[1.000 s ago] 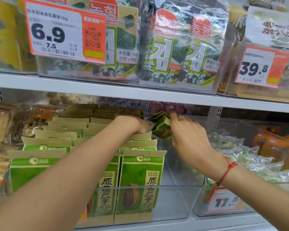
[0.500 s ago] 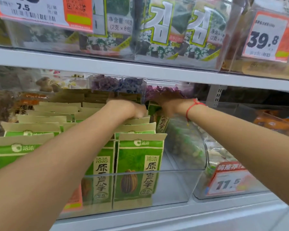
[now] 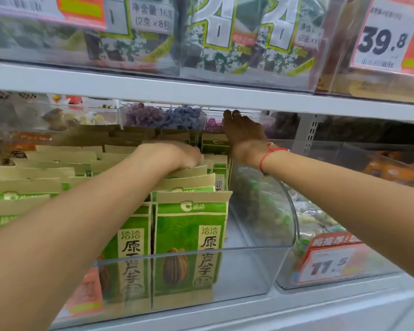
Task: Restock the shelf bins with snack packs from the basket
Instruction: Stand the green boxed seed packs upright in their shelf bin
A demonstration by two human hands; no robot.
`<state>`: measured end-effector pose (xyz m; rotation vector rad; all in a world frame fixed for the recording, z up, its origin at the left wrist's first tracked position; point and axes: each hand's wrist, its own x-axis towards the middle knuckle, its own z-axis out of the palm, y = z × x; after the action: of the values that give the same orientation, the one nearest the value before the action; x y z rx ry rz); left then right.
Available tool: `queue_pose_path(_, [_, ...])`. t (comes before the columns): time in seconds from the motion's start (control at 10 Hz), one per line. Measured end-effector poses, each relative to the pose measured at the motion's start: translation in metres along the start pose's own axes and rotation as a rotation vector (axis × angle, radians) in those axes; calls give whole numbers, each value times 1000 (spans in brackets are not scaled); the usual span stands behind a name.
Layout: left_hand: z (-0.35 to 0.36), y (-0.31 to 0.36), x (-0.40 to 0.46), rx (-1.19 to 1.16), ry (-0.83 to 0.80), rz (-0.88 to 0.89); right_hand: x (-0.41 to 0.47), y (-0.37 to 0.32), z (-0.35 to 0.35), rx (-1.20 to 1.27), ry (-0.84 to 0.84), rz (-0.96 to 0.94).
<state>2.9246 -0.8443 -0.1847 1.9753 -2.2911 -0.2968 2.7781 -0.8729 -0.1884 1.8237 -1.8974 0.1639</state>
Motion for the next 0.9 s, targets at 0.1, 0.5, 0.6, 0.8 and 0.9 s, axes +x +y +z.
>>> queue_pose_path(0.1, [0, 0, 0, -55, 16, 9, -5, -3, -7, 95, -96, 25])
queue_pose_path(0.5, [-18, -32, -84, -72, 163, 273, -45, -28, -32, 670, -671, 108])
queue_pose_path(0.6, [-17, -46, -114, -77, 134, 372, -55, -30, -38, 573, -578, 62])
queue_pose_path(0.8, [-12, -55, -129, 207, 95, 306, -45, -37, -29, 786, -297, 93])
queue_pose_path(0.9, [-16, -51, -122, 207, 94, 307, -41, -38, -29, 1036, -445, 104])
